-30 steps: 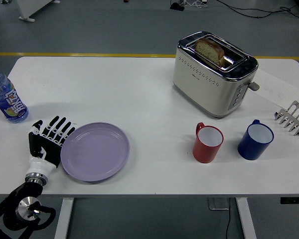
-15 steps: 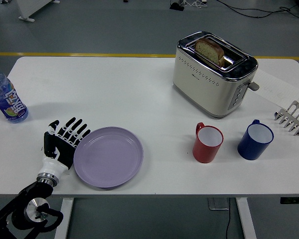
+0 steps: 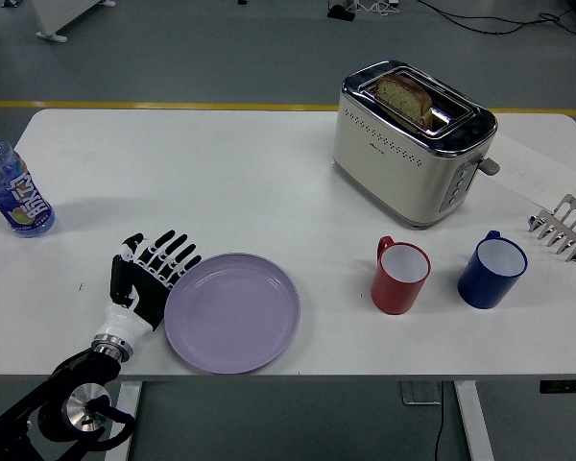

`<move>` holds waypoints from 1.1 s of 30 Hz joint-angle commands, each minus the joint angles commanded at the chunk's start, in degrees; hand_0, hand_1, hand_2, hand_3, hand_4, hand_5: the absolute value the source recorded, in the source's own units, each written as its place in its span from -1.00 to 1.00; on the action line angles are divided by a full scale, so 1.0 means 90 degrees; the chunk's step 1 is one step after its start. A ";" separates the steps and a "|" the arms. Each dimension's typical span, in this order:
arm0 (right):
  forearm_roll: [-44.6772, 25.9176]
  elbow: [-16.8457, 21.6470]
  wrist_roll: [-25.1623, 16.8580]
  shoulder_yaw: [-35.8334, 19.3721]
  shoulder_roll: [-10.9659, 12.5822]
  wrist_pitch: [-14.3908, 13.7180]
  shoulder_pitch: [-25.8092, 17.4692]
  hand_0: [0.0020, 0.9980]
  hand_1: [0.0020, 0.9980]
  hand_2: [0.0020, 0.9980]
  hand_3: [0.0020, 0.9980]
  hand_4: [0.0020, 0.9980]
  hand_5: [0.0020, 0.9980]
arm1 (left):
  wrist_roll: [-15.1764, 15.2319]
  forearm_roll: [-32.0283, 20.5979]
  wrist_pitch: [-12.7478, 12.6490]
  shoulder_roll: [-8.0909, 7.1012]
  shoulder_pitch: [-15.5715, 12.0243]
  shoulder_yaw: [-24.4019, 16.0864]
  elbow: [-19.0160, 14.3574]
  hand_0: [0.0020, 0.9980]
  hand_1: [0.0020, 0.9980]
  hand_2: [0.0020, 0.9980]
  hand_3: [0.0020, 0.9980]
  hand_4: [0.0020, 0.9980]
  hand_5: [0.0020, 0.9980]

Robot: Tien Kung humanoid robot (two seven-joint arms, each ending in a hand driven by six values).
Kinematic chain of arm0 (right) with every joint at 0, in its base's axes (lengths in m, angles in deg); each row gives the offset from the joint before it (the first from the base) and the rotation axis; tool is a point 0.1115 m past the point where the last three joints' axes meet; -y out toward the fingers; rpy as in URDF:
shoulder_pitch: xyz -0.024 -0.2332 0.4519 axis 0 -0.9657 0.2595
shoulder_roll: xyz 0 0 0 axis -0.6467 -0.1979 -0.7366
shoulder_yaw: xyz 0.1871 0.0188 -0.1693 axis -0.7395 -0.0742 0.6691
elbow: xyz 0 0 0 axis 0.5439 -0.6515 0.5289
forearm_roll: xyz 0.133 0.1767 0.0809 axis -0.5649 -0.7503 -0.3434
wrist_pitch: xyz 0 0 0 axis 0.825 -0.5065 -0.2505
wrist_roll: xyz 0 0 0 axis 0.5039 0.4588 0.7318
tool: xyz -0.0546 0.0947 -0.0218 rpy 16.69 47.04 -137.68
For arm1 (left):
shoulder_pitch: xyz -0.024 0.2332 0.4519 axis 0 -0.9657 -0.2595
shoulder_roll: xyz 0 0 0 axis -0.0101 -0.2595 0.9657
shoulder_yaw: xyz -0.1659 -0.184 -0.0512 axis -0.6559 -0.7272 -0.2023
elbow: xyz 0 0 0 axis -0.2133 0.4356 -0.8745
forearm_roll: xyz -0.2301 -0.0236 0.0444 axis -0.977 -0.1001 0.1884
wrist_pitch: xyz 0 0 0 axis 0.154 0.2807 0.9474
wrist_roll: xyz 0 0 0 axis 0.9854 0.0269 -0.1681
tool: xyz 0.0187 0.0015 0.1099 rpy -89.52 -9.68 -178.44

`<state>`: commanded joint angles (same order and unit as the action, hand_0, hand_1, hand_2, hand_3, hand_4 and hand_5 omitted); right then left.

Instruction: Push plate across desktop

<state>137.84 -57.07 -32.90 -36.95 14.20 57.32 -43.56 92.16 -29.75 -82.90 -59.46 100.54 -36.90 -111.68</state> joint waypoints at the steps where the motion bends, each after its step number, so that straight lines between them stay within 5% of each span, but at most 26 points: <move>1: 0.0004 0.0000 -0.0001 -0.0003 0.0000 0.0001 -0.0003 0.16 0.11 0.25 0.27 -0.71 0.31 | 0.0001 -0.0003 0.0001 -0.0004 0.0019 0.0052 -0.0001 0.36 0.40 0.33 0.16 0.00 1.00; 33: -0.0017 -0.0021 -0.0060 0.0002 0.0000 0.0002 0.0052 0.16 0.11 0.25 0.26 -0.71 0.29 | 0.0017 -0.0085 0.0014 -0.0059 0.0412 0.0727 -0.0039 0.35 0.39 0.33 0.15 -0.01 1.00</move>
<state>137.69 -57.26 -33.43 -36.94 14.20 57.34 -43.10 92.31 -30.52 -82.77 -59.99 104.25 -30.36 -112.03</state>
